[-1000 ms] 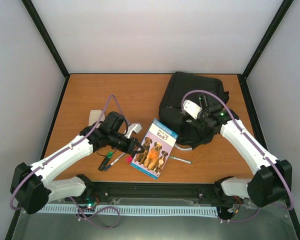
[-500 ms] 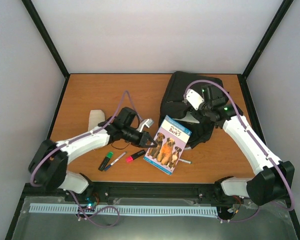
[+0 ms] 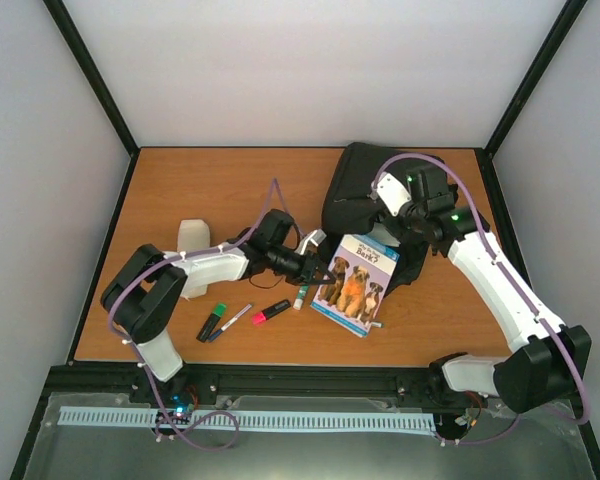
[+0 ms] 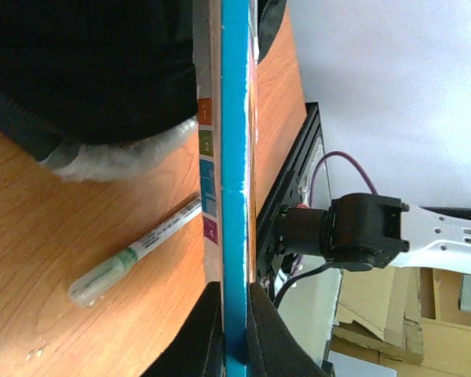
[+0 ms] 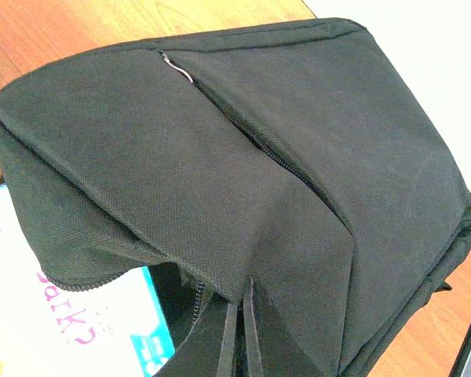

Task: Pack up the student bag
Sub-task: Place the book in the student bag.

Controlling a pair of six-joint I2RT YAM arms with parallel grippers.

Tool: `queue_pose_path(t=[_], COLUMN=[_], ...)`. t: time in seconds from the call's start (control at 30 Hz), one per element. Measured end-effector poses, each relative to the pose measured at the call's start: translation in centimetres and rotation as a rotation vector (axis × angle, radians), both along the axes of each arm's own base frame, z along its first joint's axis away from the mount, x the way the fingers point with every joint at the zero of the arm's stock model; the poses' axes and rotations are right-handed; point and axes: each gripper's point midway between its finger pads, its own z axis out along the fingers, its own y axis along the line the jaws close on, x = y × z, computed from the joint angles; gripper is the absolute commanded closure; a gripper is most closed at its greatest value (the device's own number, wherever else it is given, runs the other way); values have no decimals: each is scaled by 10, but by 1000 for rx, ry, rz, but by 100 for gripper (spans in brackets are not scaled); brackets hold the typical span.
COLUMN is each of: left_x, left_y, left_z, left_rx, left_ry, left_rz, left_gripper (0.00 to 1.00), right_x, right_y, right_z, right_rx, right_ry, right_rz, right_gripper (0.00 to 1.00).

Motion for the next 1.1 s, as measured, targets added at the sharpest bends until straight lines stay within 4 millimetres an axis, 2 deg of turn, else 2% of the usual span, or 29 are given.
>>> queue_pose_path(t=[0.37, 0.53, 0.73, 0.83, 1.1], left_x=[22, 40, 61, 65, 77], left_y=[-23, -39, -59, -64, -58], left_z=[19, 22, 6, -6, -27], left_rx=[-89, -107, -109, -105, -63], left_ry=[6, -1, 12, 32, 47], left_rz=[10, 11, -1, -15, 34], left_gripper=[99, 99, 99, 99, 99], right_x=[-4, -5, -11, -12, -17], right_y=[2, 1, -1, -2, -3], right_z=[12, 16, 18, 14, 6], right_rx=[54, 58, 72, 72, 80], right_ry=[-21, -32, -40, -32, -31], right_rz=[-15, -16, -10, -9, -8], right_gripper=[97, 97, 97, 97, 97])
